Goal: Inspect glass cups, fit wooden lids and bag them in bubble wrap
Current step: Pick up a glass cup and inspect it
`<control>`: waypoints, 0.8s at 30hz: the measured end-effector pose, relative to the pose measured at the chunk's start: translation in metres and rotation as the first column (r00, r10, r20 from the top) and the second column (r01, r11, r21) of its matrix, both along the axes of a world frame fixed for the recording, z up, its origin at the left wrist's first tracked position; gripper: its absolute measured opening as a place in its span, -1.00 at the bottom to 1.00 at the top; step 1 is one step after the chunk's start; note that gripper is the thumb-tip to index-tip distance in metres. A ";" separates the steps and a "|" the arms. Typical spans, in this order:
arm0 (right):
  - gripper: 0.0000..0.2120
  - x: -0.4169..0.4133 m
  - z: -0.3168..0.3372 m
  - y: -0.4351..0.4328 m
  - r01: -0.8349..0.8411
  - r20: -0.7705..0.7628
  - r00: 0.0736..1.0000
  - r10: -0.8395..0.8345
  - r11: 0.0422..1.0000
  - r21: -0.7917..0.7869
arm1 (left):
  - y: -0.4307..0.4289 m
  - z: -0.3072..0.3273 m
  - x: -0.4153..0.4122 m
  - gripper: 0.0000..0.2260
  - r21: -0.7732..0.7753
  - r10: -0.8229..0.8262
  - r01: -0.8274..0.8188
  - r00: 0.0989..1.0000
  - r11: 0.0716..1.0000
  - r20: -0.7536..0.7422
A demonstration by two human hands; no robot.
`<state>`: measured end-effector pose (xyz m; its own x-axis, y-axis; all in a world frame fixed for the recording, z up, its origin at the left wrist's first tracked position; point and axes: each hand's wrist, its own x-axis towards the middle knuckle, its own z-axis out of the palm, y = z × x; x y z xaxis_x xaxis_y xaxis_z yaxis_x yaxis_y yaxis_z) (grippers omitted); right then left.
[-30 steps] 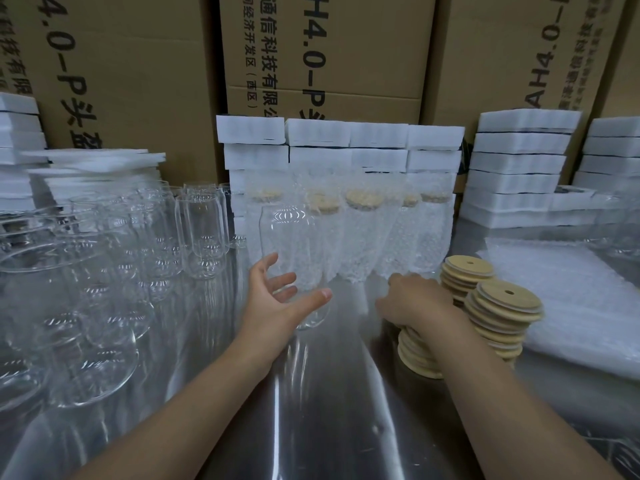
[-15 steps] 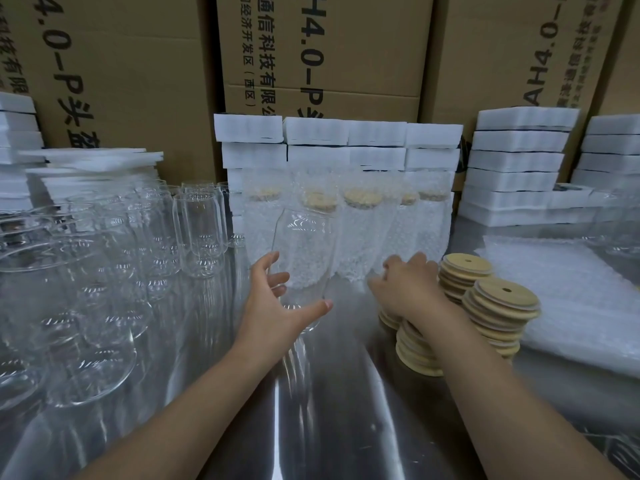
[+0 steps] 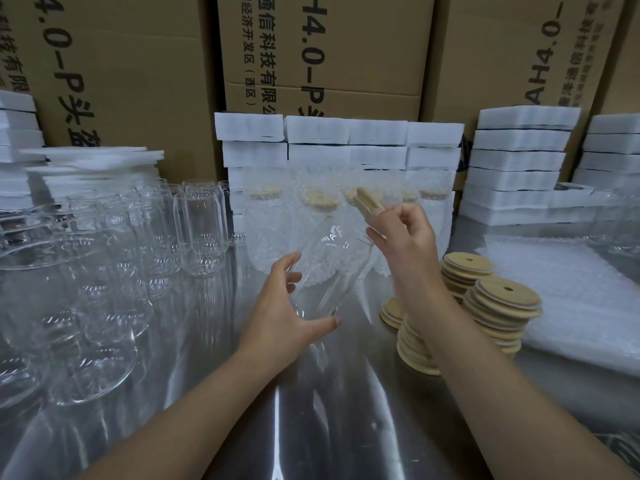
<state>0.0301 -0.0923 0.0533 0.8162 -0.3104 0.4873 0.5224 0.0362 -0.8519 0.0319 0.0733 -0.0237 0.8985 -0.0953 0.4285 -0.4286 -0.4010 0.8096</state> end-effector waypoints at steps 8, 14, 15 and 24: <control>-0.71 -0.007 -0.010 0.011 -0.062 0.089 0.992 0.093 0.950 -0.306 | 0.000 0.000 -0.001 -0.08 0.010 -0.001 0.001 1.000 1.000 0.016; -0.63 -0.006 -0.015 0.013 -0.059 0.106 0.990 0.094 0.953 -0.298 | 0.000 -0.001 -0.001 -0.14 -0.001 -0.012 0.012 1.000 1.000 0.026; -0.65 -0.006 -0.017 0.014 -0.050 0.125 0.988 0.091 0.954 -0.297 | 0.001 -0.001 -0.001 -0.14 -0.003 -0.015 0.015 0.999 1.000 0.028; -0.72 -0.007 -0.024 0.018 0.013 0.158 0.987 0.037 0.952 -0.305 | 0.003 -0.003 -0.001 -0.14 0.009 -0.025 0.025 0.999 1.000 0.037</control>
<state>0.0232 -0.0748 0.0297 0.7227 -0.1176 0.6811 0.6536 -0.2044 -0.7287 0.0311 0.0764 -0.0266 0.8794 -0.1215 0.4603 -0.4681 -0.3961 0.7899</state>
